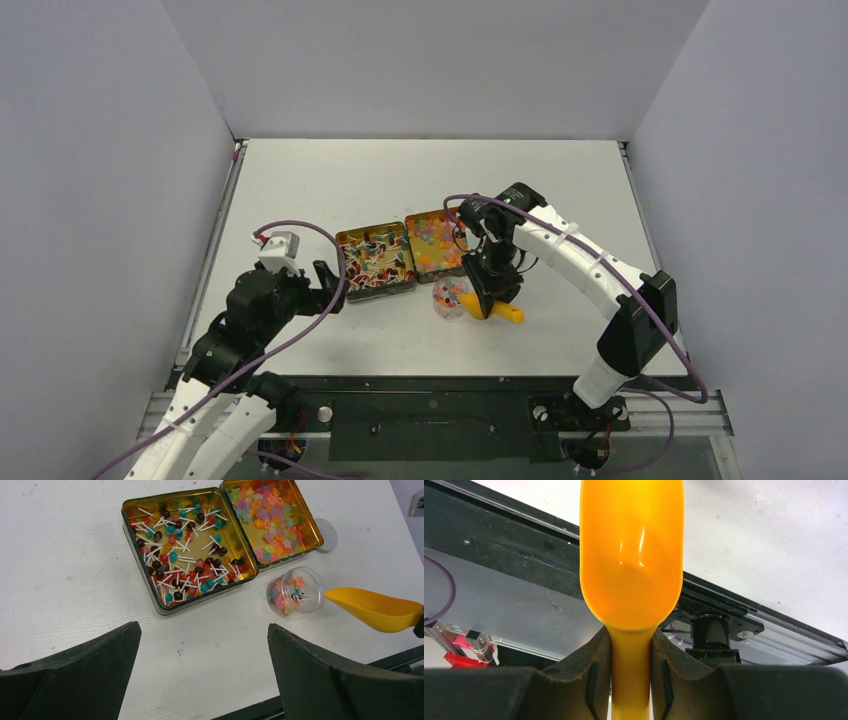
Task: Pack the candies
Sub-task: Place the fake candies in the packing bottle, then scoop the fake candies from the storage box.
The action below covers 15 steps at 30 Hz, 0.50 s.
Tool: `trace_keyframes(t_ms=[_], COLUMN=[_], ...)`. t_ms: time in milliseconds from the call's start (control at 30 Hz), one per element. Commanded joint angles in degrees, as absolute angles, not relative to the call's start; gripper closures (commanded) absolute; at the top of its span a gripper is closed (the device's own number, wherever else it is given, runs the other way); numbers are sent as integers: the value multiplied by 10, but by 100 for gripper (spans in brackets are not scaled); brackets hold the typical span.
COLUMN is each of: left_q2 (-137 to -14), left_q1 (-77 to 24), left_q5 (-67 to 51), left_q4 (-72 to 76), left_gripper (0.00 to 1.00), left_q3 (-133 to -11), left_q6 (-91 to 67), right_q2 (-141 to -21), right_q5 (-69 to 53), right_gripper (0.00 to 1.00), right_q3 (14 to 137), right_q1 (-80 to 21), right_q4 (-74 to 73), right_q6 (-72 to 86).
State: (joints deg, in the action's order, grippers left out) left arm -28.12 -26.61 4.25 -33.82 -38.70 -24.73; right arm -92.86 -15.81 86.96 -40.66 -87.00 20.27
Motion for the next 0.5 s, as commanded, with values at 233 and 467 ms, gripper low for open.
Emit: trace_keyframes(t_ms=[233,467], left_q2=[-283,-288], left_q1=[-270,-270], left_q5=[42,39], left_q4=[-315,-315], left_gripper=[4,4], left_q3=[-388,-388], left_q6=[-237,-237], right_q2=[-937,-956], right_q5=[-106,-23], right_gripper=[100,100], right_q3=[983,1013], right_q1=[-385,-384], right_q4=[-892,-857], right_q6=[167,154])
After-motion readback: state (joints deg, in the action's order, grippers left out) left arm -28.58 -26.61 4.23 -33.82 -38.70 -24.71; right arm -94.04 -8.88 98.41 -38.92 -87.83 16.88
